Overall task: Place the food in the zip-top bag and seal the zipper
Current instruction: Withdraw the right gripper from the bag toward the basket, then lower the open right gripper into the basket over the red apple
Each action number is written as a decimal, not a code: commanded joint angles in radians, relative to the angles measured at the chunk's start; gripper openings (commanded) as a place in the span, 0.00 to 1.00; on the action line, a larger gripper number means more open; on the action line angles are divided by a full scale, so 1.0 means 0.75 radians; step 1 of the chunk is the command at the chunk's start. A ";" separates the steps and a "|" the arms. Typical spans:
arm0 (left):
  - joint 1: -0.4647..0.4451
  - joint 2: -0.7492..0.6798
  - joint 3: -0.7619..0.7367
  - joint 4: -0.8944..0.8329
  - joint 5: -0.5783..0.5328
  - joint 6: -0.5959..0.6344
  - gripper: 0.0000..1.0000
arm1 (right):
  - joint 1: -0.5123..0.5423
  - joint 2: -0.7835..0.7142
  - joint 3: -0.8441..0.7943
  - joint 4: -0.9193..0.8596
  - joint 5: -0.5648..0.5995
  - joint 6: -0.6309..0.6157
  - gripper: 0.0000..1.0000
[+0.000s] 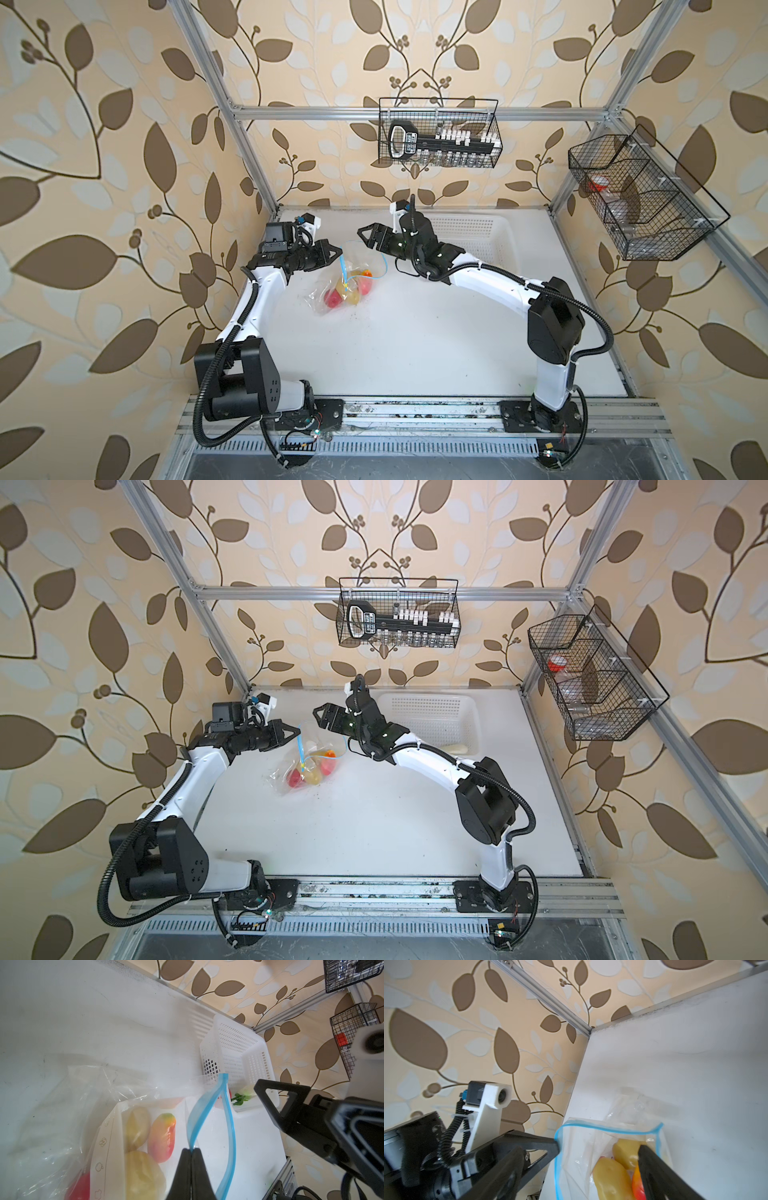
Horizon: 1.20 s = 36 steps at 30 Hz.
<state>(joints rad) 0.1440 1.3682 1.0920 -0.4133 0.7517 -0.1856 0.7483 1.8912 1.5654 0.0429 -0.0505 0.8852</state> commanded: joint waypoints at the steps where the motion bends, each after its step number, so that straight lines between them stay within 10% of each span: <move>1: 0.000 -0.014 -0.004 0.033 0.014 0.027 0.00 | -0.036 -0.107 -0.048 -0.051 0.064 -0.026 0.91; 26: 0.000 -0.022 -0.028 0.037 -0.051 0.072 0.00 | -0.367 -0.298 -0.364 -0.122 -0.086 -0.039 1.00; 36: 0.001 -0.021 0.018 -0.024 -0.142 0.178 0.00 | -0.439 -0.273 -0.243 -0.485 -0.005 -0.397 1.00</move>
<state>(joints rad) 0.1440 1.3685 1.0740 -0.4183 0.6777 -0.1062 0.4313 1.6817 1.3296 -0.2146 -0.0853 0.6998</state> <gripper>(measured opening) 0.049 0.998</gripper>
